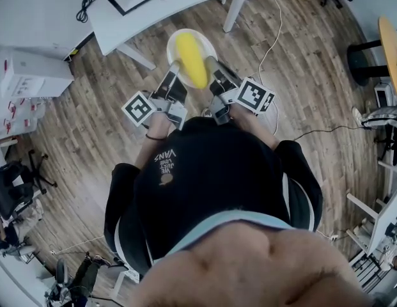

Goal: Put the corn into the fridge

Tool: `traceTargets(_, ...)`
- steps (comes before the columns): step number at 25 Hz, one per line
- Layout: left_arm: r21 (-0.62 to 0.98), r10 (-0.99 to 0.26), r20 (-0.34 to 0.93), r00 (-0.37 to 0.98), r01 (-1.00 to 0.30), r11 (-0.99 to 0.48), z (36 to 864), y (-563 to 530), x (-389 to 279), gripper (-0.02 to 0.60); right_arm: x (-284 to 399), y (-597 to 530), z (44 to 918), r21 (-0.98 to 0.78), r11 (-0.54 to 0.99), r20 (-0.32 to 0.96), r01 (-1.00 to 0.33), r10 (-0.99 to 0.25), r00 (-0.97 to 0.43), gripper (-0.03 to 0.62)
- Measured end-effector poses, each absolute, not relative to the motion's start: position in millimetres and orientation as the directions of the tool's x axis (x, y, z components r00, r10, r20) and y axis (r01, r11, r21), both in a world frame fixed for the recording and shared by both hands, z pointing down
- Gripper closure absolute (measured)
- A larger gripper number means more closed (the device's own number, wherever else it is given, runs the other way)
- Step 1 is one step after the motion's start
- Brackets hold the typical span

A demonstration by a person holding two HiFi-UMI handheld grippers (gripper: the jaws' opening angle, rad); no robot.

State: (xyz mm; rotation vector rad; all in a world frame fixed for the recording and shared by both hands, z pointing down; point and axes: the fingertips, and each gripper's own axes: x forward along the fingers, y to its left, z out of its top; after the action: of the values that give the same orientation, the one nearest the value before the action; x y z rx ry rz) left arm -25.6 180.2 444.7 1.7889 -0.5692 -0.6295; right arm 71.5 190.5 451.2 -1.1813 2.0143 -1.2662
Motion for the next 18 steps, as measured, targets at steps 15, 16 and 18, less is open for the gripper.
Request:
traceTargets(15,0.964,-0.688,-0.122,0.715,-0.079,-0.253,450,139,-6,0.535,91,145,455,-0.893,0.203,0.062,-0.402,-0.829,-0.556,0.568)
traceTargets(16,0.964,-0.689,-0.121,0.715,-0.081,-0.254,451,136,-7,0.535,90,142,455,-0.892,0.206,0.061,-0.403,-0.827,-0.559,0.568)
traceTargets(18,0.964,-0.691,-0.118,0.713,-0.085,-0.253,453,133,-9,0.535,89,139,456,-0.889,0.206,0.065,-0.409,-0.827,-0.558,0.568)
